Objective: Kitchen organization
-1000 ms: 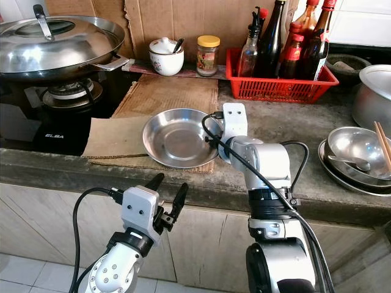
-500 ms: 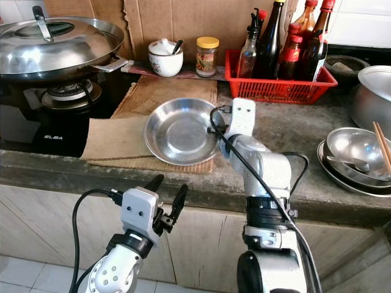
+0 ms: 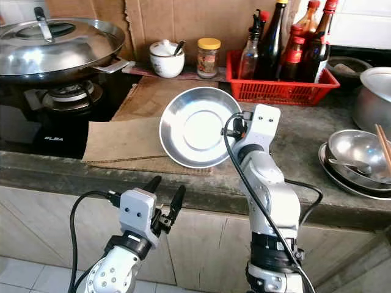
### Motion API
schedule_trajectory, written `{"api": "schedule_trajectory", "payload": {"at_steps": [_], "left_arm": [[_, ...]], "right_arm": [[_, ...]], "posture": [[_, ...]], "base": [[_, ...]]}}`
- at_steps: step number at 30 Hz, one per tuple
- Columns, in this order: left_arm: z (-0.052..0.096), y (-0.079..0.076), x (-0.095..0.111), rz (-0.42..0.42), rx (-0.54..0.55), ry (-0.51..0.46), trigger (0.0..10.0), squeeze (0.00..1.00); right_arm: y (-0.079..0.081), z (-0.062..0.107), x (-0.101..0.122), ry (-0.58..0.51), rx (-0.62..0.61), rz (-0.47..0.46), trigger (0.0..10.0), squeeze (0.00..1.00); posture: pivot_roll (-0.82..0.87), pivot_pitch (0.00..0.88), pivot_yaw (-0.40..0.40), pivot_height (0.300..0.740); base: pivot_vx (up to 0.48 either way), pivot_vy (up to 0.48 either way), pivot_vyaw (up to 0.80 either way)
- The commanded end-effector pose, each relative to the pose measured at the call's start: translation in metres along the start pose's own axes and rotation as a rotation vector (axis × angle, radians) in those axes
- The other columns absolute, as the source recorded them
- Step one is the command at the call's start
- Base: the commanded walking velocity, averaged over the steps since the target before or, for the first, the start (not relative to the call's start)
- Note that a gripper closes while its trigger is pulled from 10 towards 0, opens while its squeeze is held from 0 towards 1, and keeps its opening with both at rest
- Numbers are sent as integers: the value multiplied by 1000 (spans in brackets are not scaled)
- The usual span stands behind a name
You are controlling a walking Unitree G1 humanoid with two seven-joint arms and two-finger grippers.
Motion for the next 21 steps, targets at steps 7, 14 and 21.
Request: {"api": "schedule_trajectory", "payload": {"at_steps": [7, 14, 21], "left_arm": [[0, 1, 1, -3, 7, 1, 10000, 0], [0, 3, 1, 1, 18, 5, 10000, 0], [0, 4, 1, 3, 9, 3, 10000, 0]], "right_arm": [[17, 22, 35, -262, 149, 65, 10000, 0], [19, 47, 13, -242, 199, 120, 10000, 0], [15, 57, 2, -237, 187, 125, 10000, 0]], "posture": [[158, 73, -52, 740], [153, 76, -50, 740], [148, 73, -41, 740]], "base": [[0, 0, 0], [0, 0, 0], [0, 119, 0]]}}
Point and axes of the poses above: a point about 5 cm out from each wrist's last joint towards the gripper, its own z axis pointing back from the gripper into the wrist, its own x axis along the axis of the wrist's last joint, y = z × x, the point moved 3 cm from there along -z, pointing out of the wrist towards the gripper, and after that the axes turned 9 degrees about -z, right-handed, at the moved point
